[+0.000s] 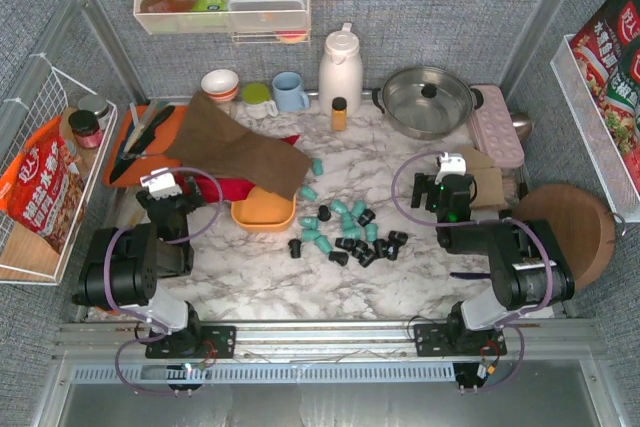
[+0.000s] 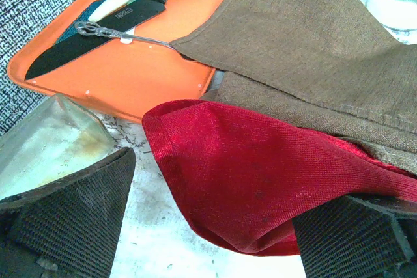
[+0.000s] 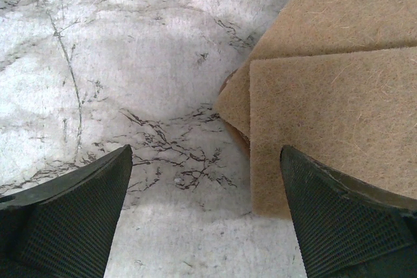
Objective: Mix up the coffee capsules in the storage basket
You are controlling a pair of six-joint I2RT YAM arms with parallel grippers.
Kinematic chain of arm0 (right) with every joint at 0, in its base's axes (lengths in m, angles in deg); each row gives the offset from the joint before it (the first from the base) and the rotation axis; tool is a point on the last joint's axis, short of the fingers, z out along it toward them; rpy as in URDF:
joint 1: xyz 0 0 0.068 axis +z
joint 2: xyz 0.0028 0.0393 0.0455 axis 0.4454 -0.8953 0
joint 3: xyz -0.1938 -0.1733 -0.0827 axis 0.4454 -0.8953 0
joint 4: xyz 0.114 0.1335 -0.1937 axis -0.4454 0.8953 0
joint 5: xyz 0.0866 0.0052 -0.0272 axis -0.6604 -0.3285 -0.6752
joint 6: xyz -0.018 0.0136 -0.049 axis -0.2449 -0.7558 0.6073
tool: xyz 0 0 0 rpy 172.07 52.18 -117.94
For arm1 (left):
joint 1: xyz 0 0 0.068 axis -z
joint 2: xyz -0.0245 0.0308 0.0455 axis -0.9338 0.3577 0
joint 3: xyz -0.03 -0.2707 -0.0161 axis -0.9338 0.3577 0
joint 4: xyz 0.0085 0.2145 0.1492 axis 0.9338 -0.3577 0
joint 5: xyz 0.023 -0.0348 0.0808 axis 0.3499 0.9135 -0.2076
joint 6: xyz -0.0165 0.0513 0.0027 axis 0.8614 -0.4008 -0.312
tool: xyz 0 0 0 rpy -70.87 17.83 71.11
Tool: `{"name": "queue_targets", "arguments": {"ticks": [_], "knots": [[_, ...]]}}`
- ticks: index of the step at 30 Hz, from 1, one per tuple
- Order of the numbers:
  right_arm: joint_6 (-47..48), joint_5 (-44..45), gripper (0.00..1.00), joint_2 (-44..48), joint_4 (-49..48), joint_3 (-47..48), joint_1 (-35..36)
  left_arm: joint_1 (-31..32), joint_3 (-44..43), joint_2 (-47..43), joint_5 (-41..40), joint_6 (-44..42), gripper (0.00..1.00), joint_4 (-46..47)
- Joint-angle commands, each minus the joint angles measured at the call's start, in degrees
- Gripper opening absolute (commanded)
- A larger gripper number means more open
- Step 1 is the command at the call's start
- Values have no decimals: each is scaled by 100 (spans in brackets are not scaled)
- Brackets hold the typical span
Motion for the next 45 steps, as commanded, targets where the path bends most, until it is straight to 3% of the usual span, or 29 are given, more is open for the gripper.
{"name": "queue_targets", "arguments": {"ticks": [1, 41, 45], "knots": [[17, -97, 99, 19, -59, -5, -5, 6, -28, 11, 9, -11, 99, 173], [41, -159, 99, 65, -84, -4, -15, 5, -25, 11, 9, -11, 99, 172], [43, 116, 99, 728, 1000, 273, 120, 5, -27, 11, 4, -11, 99, 173]]}}
